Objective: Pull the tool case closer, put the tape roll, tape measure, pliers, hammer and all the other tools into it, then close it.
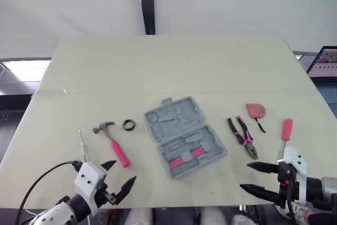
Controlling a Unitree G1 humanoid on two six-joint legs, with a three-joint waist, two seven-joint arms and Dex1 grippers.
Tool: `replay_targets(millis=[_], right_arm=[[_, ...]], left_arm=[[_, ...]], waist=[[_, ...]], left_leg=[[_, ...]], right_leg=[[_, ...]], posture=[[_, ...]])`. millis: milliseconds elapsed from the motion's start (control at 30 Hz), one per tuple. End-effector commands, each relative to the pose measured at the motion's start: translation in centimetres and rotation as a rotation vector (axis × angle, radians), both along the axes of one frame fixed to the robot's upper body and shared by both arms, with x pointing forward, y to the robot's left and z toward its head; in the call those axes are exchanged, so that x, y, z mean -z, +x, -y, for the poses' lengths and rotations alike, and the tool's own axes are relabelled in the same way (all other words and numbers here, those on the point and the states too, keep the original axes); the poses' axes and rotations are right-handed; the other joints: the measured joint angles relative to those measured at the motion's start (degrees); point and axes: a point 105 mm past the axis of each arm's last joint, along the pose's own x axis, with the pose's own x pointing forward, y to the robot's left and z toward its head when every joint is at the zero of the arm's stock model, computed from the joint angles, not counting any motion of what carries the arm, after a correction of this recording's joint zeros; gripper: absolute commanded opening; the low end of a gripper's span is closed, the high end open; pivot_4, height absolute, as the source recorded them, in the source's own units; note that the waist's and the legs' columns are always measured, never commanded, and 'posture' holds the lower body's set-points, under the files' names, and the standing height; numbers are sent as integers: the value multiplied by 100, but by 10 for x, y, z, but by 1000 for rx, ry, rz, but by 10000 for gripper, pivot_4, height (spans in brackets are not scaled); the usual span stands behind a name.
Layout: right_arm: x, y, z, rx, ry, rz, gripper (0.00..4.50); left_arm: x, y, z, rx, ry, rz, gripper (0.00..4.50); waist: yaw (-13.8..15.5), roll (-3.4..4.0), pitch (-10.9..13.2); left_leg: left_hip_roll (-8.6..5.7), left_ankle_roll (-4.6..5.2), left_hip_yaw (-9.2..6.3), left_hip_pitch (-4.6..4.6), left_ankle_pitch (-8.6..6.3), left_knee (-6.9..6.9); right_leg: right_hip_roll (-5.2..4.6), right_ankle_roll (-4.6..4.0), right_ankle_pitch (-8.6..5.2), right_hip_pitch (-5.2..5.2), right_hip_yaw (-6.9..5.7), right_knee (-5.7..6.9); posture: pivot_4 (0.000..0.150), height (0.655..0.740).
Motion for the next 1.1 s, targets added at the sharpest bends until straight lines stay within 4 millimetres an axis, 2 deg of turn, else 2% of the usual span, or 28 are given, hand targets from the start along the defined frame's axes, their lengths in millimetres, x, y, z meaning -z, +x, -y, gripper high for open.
replay_targets(millis=[33,333,1100], right_arm=[[-7,2,-1,-6,0,35,44853],[-11,3,-3,-4,8,38,44853],[-16,8,-2,50,39,10,44853]], left_arm=[[-12,3,6,30,7,48,45000],[-21,7,11,51,-91,-10,45000],[-21,12,18,78,-51,-8,45000]], waist=[[1,0,0],[-5,0,0],[3,1,-1]], left_leg=[[0,0,0,0,0,0],[1,0,-1,2,0,1],[0,0,1,2,0,1]], right_leg=[[0,0,0,0,0,0],[0,0,0,0,0,4],[0,0,0,0,2,4]], posture=[[1500,7400],[1500,7400],[1500,7400]])
